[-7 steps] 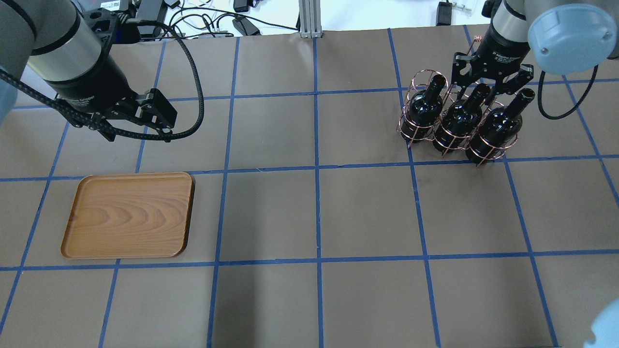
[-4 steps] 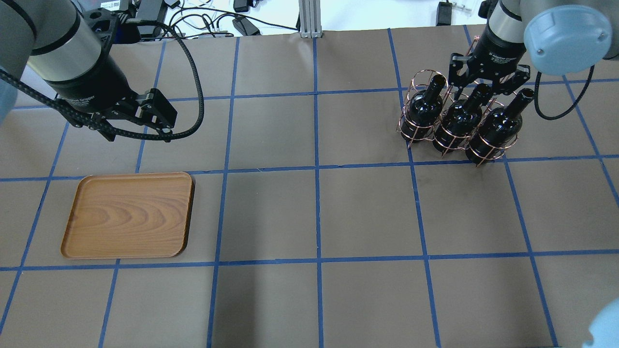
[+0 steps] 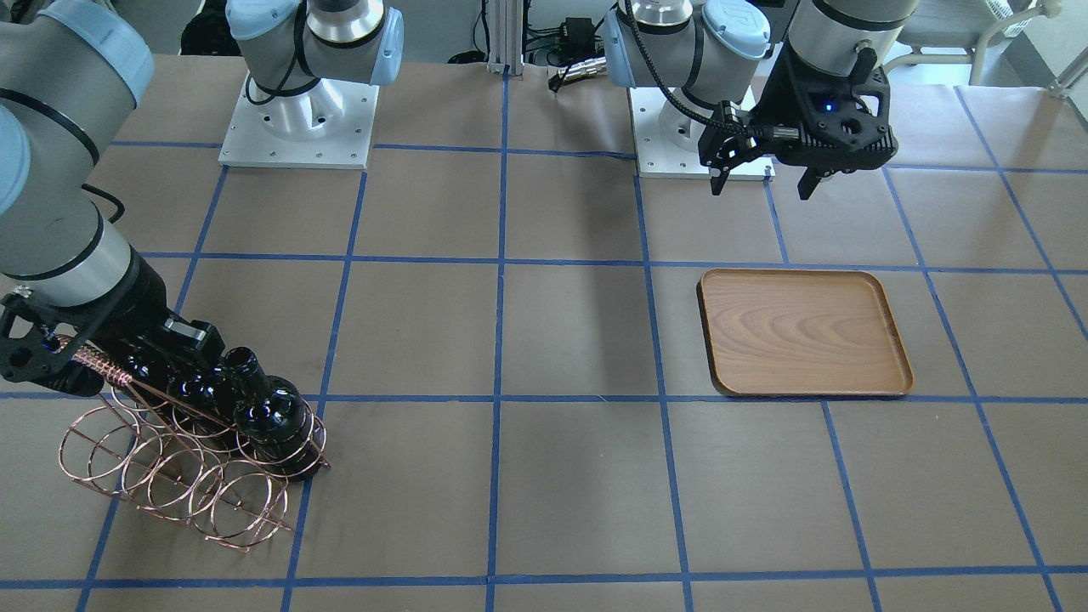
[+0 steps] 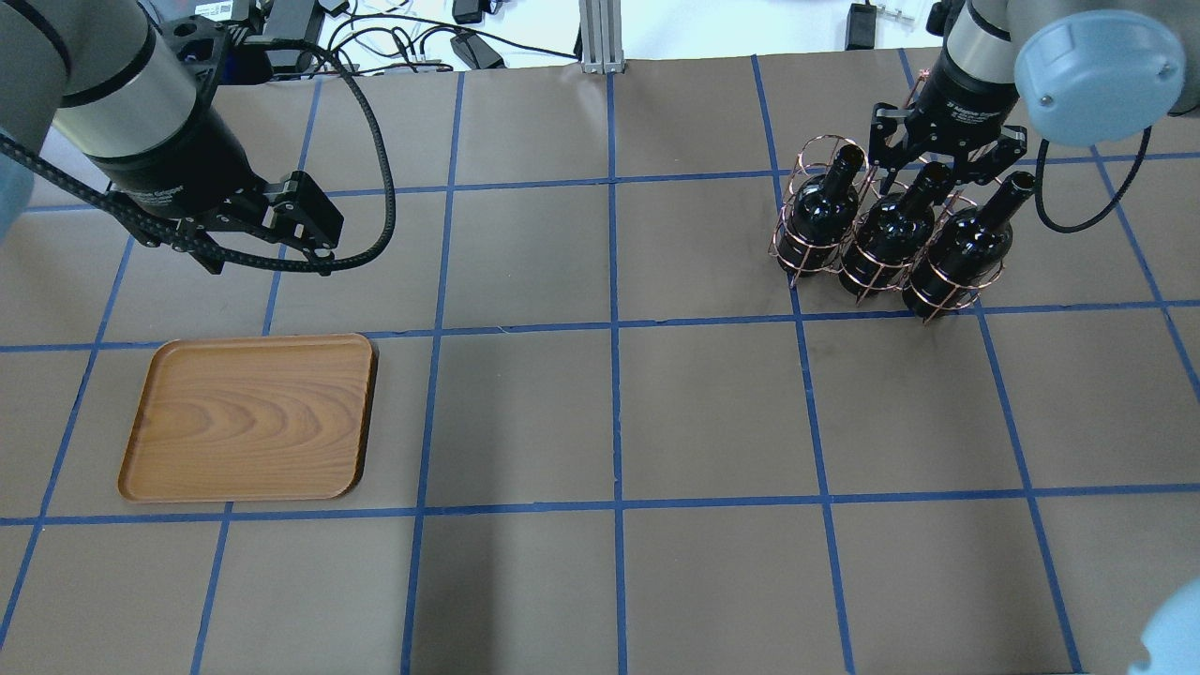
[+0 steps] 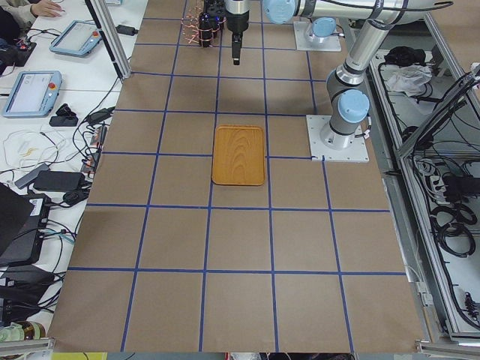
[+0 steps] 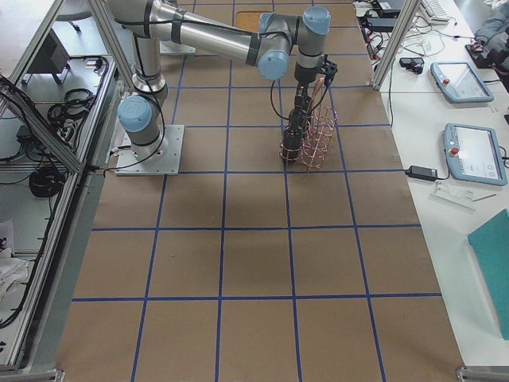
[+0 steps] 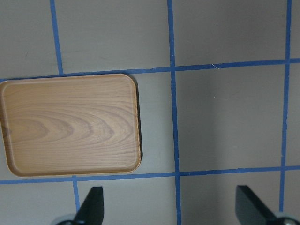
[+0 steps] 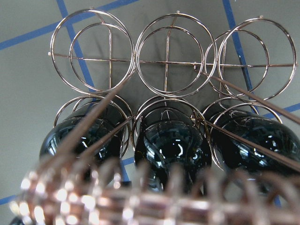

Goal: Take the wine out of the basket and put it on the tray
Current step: 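Close the right gripper on the middle bottle's neck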

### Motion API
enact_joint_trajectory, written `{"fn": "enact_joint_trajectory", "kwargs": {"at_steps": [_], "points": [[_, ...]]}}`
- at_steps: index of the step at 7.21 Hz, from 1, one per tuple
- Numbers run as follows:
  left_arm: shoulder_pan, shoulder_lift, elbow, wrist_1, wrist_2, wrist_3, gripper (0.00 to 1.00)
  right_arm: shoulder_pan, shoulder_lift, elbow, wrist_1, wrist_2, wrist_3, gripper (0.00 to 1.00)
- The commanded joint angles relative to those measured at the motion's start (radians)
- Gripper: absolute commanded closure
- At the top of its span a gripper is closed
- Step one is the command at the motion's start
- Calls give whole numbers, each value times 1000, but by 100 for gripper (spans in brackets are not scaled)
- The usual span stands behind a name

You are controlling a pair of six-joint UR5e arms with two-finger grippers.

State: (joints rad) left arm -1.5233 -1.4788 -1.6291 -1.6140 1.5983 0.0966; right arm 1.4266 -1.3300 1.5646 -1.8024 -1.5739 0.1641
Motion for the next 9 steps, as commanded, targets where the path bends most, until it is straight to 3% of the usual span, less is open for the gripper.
{"fn": "enact_joint_trajectory", "kwargs": {"at_steps": [1,4,6,8,9], "points": [[0,0,0,0,0,0,0,0,0,0,0,0,0,40],[2,0,0,-1,0,3,0,0,5,0,-3,2,0,41],[0,0,0,-1,0,3,0,0,6,2,-18,-9,-8,60],[2,0,0,-1,0,3,0,0,3,0,-14,-15,-18,96],[2,0,0,-1,0,3,0,-1,-6,-2,-3,-17,-20,100]]}}
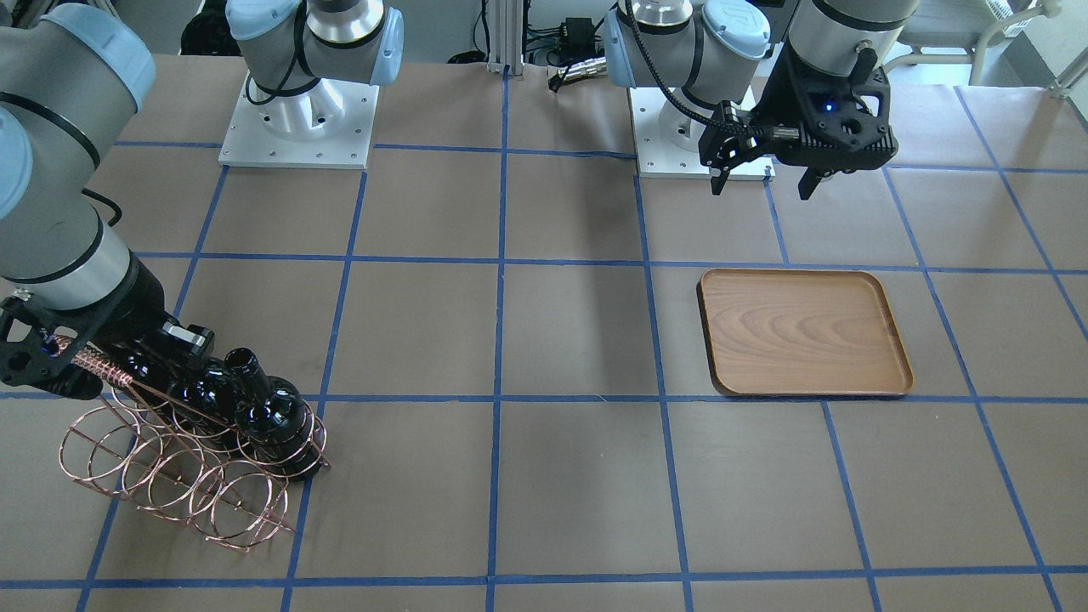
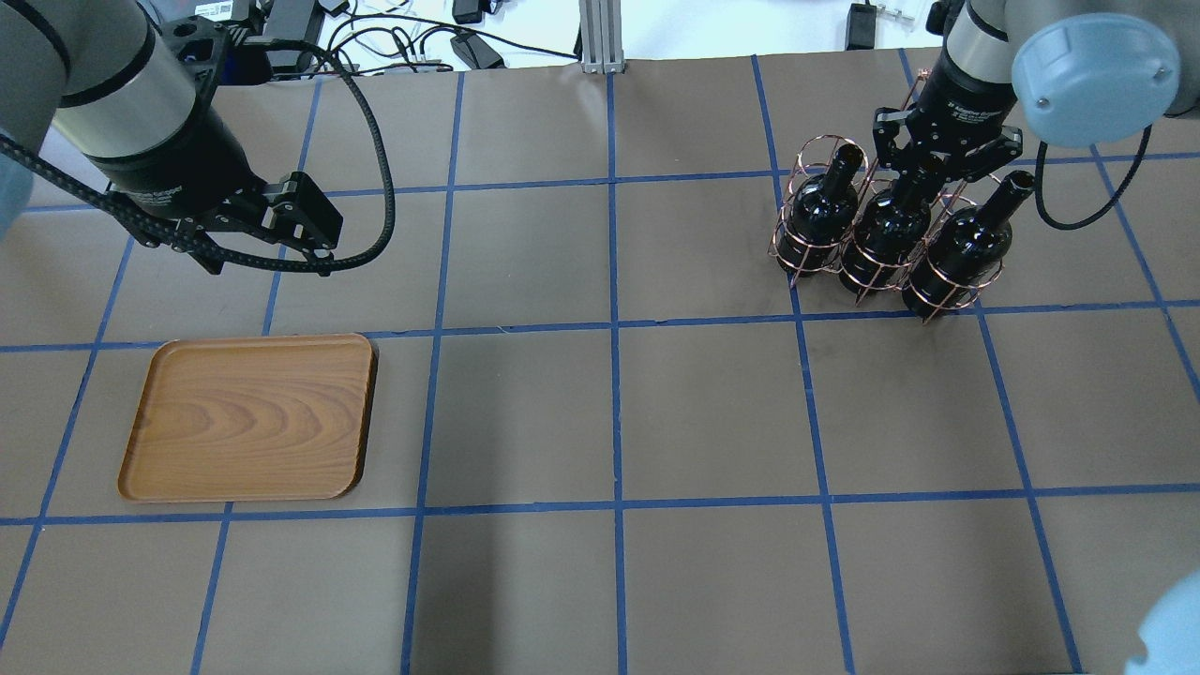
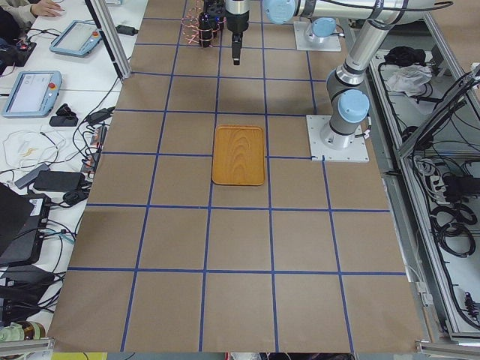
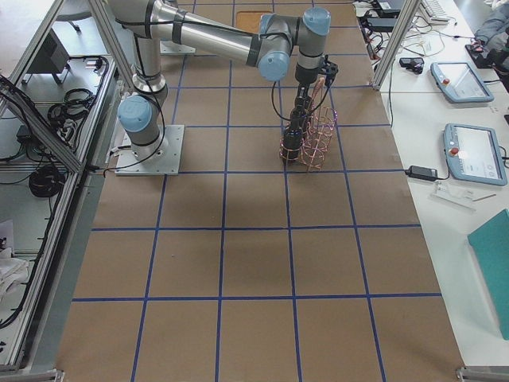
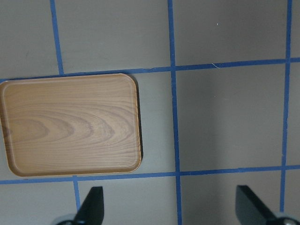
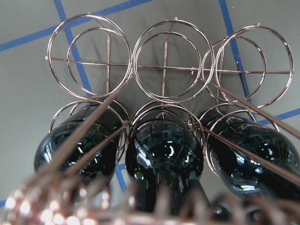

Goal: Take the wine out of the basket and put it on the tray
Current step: 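Close the right gripper on the middle bottle's neck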

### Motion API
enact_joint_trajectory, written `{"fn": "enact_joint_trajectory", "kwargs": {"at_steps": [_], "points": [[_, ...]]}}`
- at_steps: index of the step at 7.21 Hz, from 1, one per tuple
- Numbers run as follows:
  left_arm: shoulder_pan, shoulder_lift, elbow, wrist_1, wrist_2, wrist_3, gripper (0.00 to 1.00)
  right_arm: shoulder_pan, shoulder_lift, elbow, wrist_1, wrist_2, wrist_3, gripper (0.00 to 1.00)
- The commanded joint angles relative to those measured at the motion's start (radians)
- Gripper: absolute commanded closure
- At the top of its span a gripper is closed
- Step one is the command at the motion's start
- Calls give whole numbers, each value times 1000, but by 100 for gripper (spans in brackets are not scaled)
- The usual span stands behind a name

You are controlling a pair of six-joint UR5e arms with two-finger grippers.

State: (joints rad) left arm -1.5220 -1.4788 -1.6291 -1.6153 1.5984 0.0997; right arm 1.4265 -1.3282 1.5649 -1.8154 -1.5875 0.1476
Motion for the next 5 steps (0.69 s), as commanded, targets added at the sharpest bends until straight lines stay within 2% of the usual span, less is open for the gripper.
{"fn": "enact_joint_trajectory", "kwargs": {"at_steps": [1,2,3,5], "points": [[0,0,0,1,0,0,0,0,-11,-14,10,-21,-11,100],[0,0,0,2,0,0,0,-1,-35,-22,19,-25,-13,100],[0,0,0,2,0,-3,0,-1,-72,-51,112,-25,-11,100],[0,0,0,2,0,0,0,0,-143,-179,328,-11,-13,100]]}}
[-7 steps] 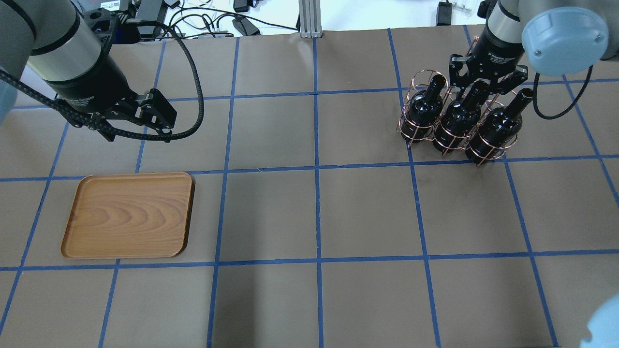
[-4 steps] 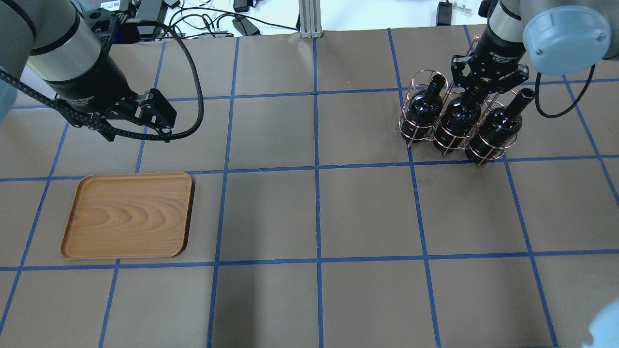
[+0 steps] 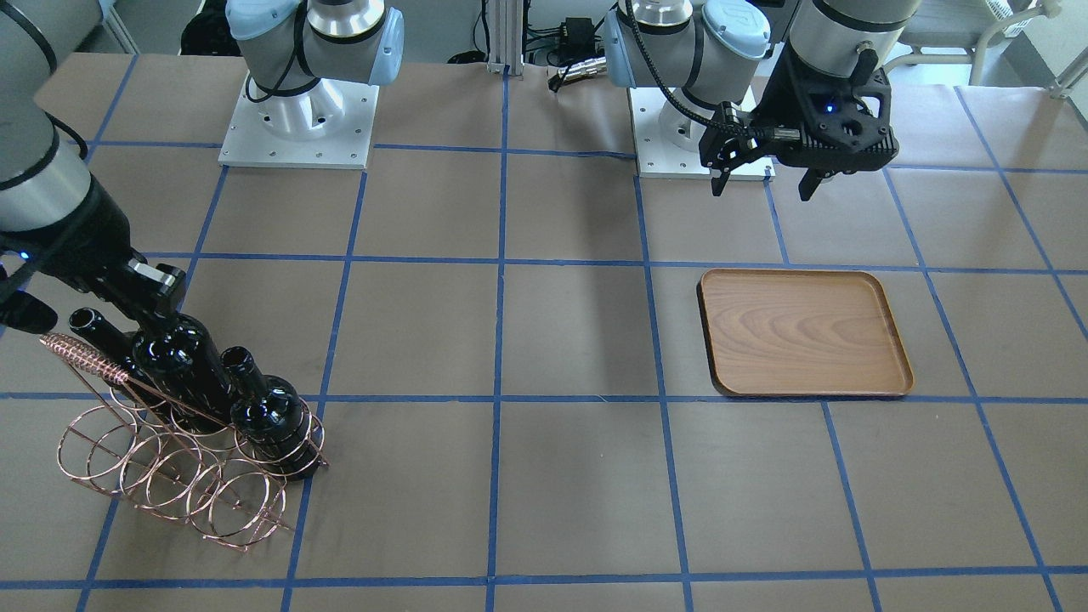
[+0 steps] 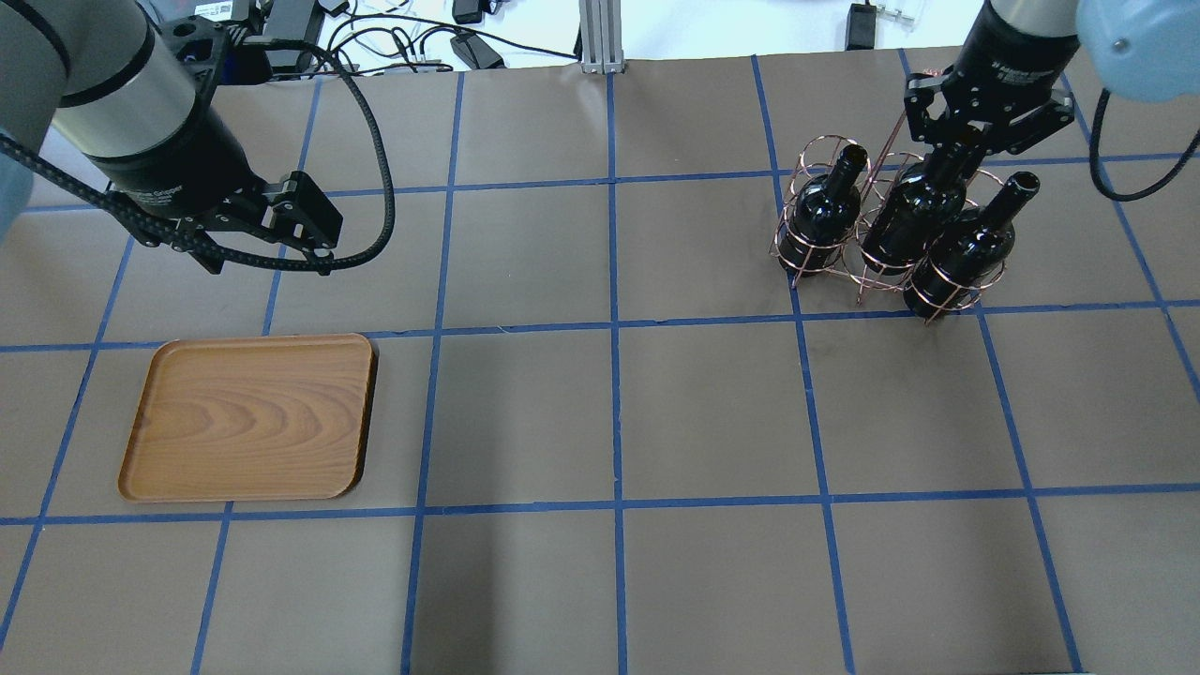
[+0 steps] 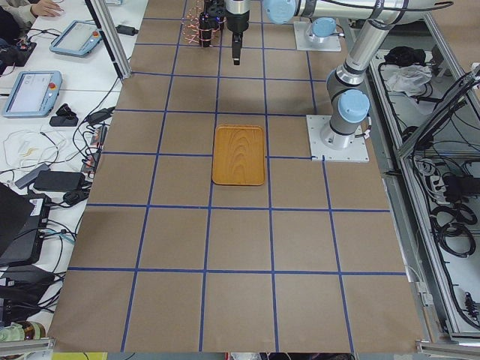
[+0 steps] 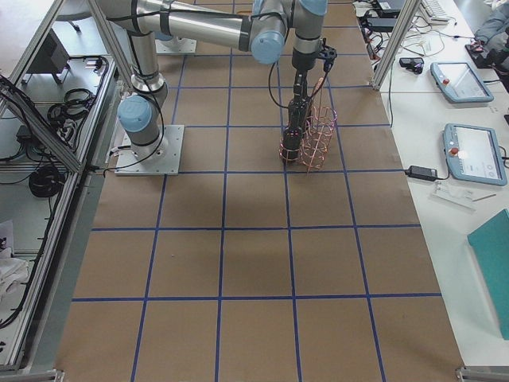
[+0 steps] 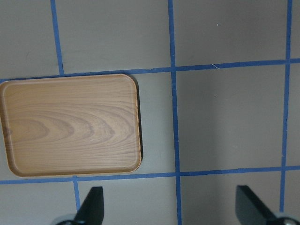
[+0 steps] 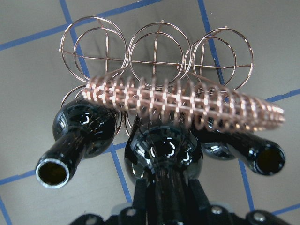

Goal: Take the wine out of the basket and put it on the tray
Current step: 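Lift the bottle out of the rack with the right gripper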

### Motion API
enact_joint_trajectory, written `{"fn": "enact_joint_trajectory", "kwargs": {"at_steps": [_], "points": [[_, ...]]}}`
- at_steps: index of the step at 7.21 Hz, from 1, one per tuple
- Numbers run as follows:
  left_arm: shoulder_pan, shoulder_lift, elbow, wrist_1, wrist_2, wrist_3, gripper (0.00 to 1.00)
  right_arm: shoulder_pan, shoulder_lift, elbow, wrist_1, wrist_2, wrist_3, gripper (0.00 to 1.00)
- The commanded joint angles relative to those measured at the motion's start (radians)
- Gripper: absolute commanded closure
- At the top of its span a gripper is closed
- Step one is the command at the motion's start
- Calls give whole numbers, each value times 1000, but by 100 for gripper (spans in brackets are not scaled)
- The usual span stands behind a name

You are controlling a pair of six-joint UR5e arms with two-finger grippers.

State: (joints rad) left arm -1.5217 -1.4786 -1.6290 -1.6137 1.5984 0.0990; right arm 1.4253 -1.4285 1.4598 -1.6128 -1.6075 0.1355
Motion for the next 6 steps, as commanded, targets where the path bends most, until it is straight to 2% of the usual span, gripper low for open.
{"fn": "enact_joint_trajectory", "kwargs": {"at_steps": [1,3,4,6], "points": [[-2,0,0,0,0,1,0,10,-64,-116,192,11,0,100],[0,0,0,0,0,1,0,62,-128,-121,243,-3,18,100],[0,0,0,0,0,1,0,92,-142,-119,254,9,83,100],[0,0,0,0,0,1,0,232,-138,-115,254,12,248,100]]}}
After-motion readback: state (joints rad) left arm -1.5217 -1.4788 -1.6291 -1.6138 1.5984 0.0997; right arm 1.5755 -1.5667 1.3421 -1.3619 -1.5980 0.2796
